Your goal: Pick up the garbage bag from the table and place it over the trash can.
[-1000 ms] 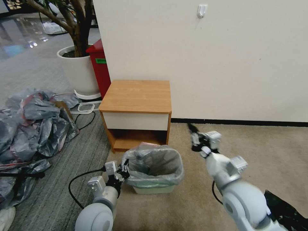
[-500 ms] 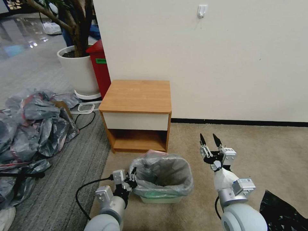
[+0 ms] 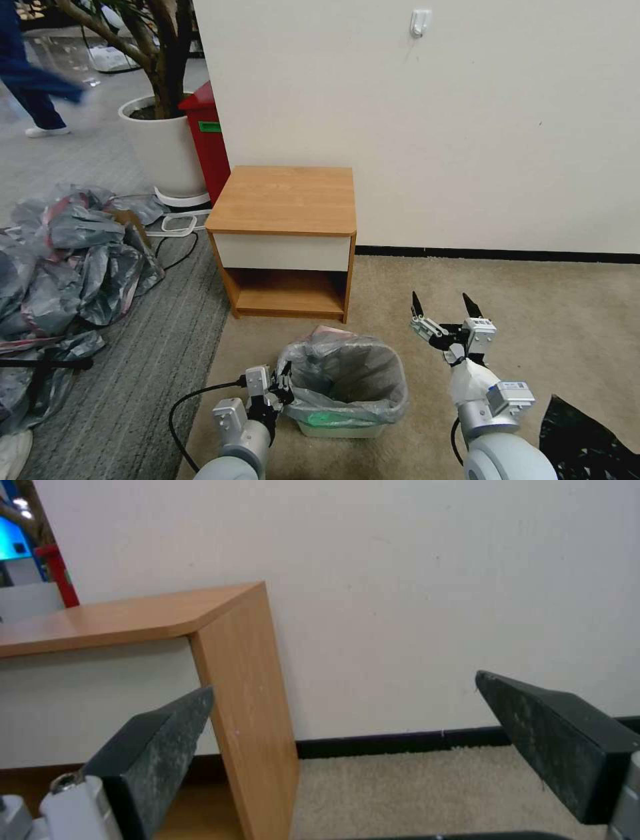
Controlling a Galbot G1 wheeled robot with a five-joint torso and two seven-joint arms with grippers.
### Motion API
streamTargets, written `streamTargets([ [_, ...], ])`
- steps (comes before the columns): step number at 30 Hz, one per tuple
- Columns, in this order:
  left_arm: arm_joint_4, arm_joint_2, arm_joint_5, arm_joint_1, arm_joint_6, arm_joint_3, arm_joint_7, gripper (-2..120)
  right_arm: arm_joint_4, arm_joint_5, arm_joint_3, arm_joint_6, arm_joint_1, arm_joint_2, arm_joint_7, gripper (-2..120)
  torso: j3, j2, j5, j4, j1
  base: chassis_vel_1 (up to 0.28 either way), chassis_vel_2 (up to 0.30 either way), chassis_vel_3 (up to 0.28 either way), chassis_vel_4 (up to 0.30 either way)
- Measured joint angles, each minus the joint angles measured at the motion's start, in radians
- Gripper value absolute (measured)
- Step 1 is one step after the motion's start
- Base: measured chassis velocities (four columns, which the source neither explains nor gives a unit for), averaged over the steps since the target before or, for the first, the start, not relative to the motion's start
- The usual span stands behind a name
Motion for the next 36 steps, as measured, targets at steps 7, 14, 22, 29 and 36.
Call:
streamTargets([
  [7,-0.011,0.002,0.013,0.008,0.002,-0.007,-0.004,37,0.003,0.018,0.008,-0.013,0.002,0.0,0.001,100,0.0,0.0,-0.0001,0.0,0.0,0.0,0.0,0.0,0.0],
  [14,-0.041,0.006,0.035,0.026,-0.004,-0.019,-0.028,66,0.005,0.021,0.002,-0.018,0.003,0.003,0.002,100,0.0,0.0,-0.0001,0.0,0.0,0.0,0.0,0.0,0.0],
  [22,-0.105,-0.001,0.198,0.067,-0.128,-0.061,-0.027,93,0.015,0.043,0.001,-0.02,-0.013,-0.007,-0.004,100,0.0,0.0,-0.0001,-0.0001,0.0,0.0,0.0,0.0,0.0],
  [29,-0.204,-0.014,0.404,0.2,-0.365,-0.221,0.032,100,0.027,0.108,0.003,0.058,-0.08,-0.022,-0.053,100,0.0,0.0,-0.0002,0.0,0.0,0.0,0.0,0.0,0.0],
  [36,-0.291,-0.017,0.425,0.356,-0.423,-0.39,0.11,100,0.057,0.086,0.029,0.136,-0.164,-0.027,-0.067,100,0.0,0.0,0.0,0.0001,0.0,0.0,0.0,0.0,0.0],
])
